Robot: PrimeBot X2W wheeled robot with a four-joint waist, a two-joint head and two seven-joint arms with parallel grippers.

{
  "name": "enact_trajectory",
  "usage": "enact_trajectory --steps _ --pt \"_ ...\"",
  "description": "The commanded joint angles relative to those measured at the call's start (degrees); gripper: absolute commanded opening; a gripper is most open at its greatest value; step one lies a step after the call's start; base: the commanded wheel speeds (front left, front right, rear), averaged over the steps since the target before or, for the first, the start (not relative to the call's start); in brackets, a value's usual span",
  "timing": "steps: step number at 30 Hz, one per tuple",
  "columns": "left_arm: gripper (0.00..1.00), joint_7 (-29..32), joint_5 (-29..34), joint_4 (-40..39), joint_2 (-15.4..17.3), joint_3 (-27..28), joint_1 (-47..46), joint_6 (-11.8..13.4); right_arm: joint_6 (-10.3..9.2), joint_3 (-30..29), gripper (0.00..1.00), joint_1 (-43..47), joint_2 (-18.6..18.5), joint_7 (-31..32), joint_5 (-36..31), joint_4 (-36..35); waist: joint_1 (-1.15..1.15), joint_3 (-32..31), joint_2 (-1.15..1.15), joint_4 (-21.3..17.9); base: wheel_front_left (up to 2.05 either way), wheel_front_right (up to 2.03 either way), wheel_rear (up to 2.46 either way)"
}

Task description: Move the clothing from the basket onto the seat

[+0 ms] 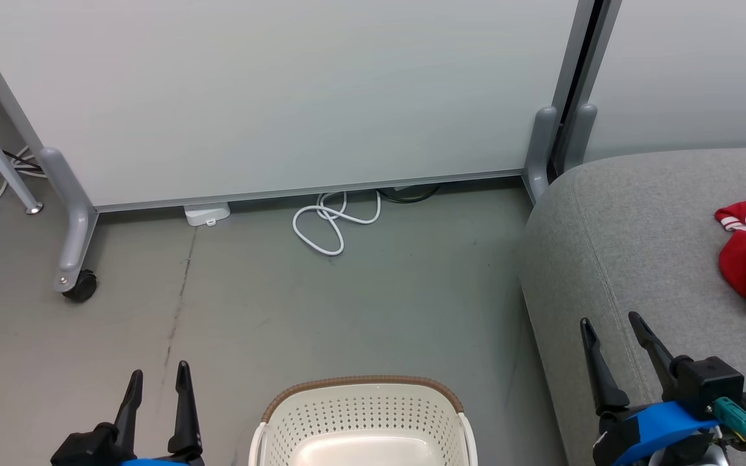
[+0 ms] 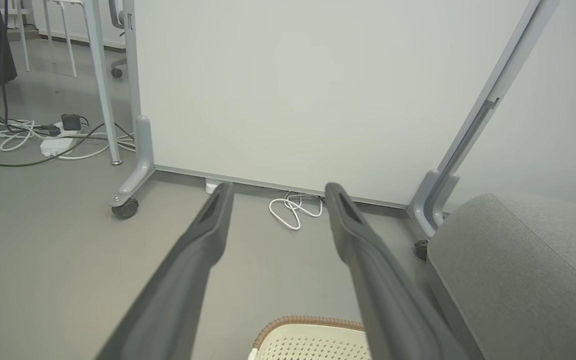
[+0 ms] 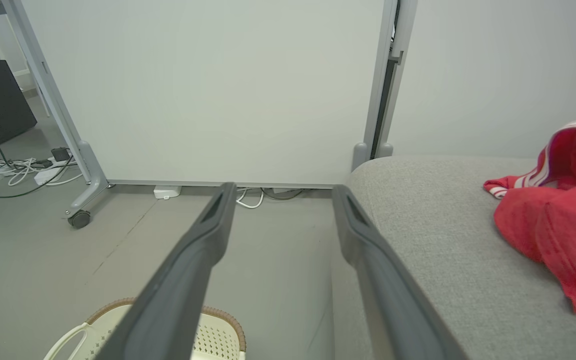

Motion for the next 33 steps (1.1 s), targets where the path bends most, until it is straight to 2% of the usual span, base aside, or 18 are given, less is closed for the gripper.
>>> enact_trajectory --steps 1,18,19,24,33 --pt "1.0 -0.1 0.3 0.1 0.1 0.3 0.5 -0.1 0.01 0.0 1.0 0.3 0.1 -0.2 0.5 -0.2 0.0 0.1 0.0 -0.1 0.0 0.0 0.0" --pt "1.0 -0.1 0.9 1.5 -0.3 0.9 -1.2 -1.6 0.01 0.3 1.0 -1.3 0.1 -1.7 1.4 2.1 0.0 0.9 0.0 -1.1 0.0 0.0 0.0" --pt "0.0 0.0 0.9 1.6 -0.2 0.9 -0.4 -1.3 0.0 0.3 0.0 -0.6 0.0 -1.3 1.4 2.1 0.0 0.9 0.0 -1.1 0.0 0.0 0.0" --pt "0.0 0.5 0.6 4.0 -0.8 0.9 0.6 -1.3 0.0 0.2 0.0 0.5 0.2 -0.9 1.8 4.7 0.01 1.0 0.0 -1.1 0.0 0.0 0.0" --pt "0.0 3.3 -8.6 3.2 -0.9 1.8 -0.8 -1.4 0.0 -0.6 0.0 -0.4 0.2 1.0 12.5 4.9 0.01 0.9 0.0 -1.2 0.0 0.0 0.0"
